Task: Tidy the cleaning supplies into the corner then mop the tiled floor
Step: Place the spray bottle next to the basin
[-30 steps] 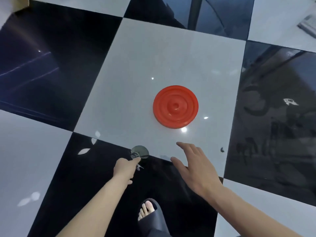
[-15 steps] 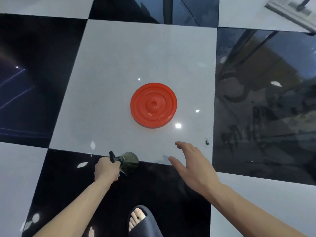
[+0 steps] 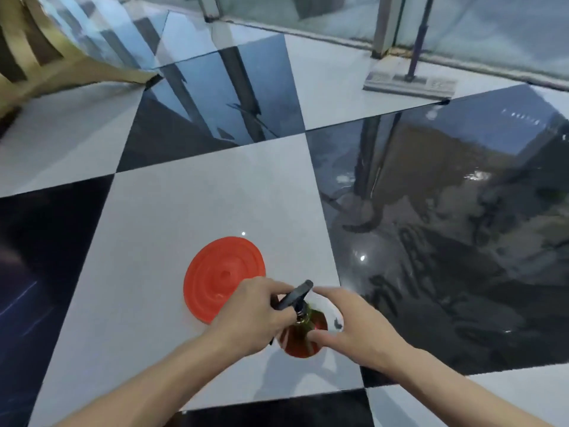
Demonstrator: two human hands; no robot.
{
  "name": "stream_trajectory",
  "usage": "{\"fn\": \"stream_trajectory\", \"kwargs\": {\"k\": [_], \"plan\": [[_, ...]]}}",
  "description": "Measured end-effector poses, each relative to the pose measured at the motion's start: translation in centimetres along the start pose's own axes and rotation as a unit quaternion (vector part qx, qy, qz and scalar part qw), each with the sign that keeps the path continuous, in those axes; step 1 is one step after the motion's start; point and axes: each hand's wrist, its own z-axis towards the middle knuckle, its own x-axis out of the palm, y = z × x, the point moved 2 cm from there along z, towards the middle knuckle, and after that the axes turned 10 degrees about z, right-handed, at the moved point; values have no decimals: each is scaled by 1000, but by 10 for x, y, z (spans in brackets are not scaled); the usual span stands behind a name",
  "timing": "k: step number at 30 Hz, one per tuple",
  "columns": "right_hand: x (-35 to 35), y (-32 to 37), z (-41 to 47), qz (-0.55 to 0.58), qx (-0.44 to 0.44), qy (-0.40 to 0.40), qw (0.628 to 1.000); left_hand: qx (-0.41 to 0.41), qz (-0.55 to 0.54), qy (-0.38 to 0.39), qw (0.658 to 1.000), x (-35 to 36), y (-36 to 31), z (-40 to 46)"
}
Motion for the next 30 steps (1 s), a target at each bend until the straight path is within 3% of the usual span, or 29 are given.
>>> {"fn": "stream_trajectory", "kwargs": {"k": [4,9,16,20,25,30], "plan": [[-46,-29,-12,104,3,-82,991,128,49,28,990,14,-71,32],[-103,-73,-62,155,3,-169,973,281,71,61,955,33,-163,56],[-146,-140,-172,224,27,-400,888,411,63,89,905,100,-289,53],[-160,-189,-243,261,80,-525,806,395,-29,95,913,151,-348,40],[-176,-256,-327,266,135,-623,723,283,-174,160,930,234,-394,31],[-202,-331,-394,261,182,-686,654,219,-135,233,938,330,-410,33]]}}
